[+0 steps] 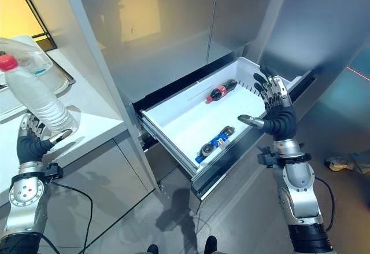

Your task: Take the drinks into the refrigerator

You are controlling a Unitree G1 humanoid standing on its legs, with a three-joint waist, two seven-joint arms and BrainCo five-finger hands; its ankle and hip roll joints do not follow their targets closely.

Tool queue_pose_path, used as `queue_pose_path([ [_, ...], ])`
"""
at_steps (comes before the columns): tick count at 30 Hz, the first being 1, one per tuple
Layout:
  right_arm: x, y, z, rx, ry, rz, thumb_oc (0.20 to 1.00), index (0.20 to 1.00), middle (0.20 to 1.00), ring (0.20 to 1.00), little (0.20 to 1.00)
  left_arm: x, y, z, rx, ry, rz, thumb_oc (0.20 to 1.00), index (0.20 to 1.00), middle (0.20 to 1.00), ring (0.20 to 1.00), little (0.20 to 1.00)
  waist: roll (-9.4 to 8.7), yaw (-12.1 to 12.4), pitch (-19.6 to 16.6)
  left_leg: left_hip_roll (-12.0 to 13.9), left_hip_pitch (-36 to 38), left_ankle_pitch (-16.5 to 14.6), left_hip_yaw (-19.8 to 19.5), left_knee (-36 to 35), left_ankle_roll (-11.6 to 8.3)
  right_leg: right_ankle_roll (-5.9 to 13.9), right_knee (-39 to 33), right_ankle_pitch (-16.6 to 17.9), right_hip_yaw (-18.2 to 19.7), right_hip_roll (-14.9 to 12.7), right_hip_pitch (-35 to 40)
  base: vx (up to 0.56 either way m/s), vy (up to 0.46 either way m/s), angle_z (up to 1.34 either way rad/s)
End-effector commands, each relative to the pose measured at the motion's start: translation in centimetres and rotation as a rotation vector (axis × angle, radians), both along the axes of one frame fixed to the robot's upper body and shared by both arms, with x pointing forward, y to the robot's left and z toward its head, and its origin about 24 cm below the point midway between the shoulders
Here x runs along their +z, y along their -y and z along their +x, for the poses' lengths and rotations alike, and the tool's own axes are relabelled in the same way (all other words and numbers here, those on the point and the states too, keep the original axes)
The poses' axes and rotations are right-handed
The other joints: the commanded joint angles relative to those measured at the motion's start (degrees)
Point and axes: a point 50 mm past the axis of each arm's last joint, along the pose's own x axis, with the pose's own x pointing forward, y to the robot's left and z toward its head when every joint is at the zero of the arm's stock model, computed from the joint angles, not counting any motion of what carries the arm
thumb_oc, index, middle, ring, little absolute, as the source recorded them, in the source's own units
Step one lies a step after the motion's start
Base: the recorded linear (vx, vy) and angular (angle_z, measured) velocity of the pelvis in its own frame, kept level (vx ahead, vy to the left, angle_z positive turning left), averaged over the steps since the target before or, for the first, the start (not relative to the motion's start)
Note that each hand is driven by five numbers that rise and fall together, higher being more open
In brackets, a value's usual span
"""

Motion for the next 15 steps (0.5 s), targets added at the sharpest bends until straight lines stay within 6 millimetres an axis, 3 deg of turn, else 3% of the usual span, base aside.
queue_pose_path([
  [1, 3.4, -0.7, -0.7, 0.069, 0.16, -0.013, 1.0, 1.0, 1.0, 1.0, 1.0, 0.3, -0.1, 1.5, -0.027, -0.031, 0.032, 1.0, 1.0, 1.0, 1.0, 1.0, 0.24, -0.49, -1.61, -2.02, 0.27, -4.08, -2.27, 0.06, 3.24, 2.45, 6.6, -7.34, -0.62, -0.97, 2.92, 0.01, 0.006, -0.06],
  [11, 3.6, -1.3, -0.9, 0.116, 0.167, 0.001, 1.0, 1.0, 1.0, 1.0, 1.0, -1.7, -0.9, 1.8, 0.018, -0.122, -0.015, 1.0, 1.0, 1.0, 1.0, 1.0, -0.39, -1.76, -1.34, -1.64, 0.92, -4.41, -0.85, 0.06, 3.28, 2.39, 7.32, -7.45, 1.04, -0.07, 2.24, 0.01, 0.001, -0.03],
  [15, 3.6, -1.3, -1.1, 0.117, 0.167, -0.001, 1.0, 1.0, 1.0, 1.0, 1.0, -1.5, -0.9, 2.0, 0.023, -0.116, -0.011, 1.0, 1.0, 1.0, 1.0, 1.0, -0.58, -1.97, -1.34, -1.57, 1.11, -4.58, -0.44, 0.06, 3.24, 2.4, 7.3, -7.43, 1.55, 0.13, 2.11, 0.02, 0.006, -0.12],
])
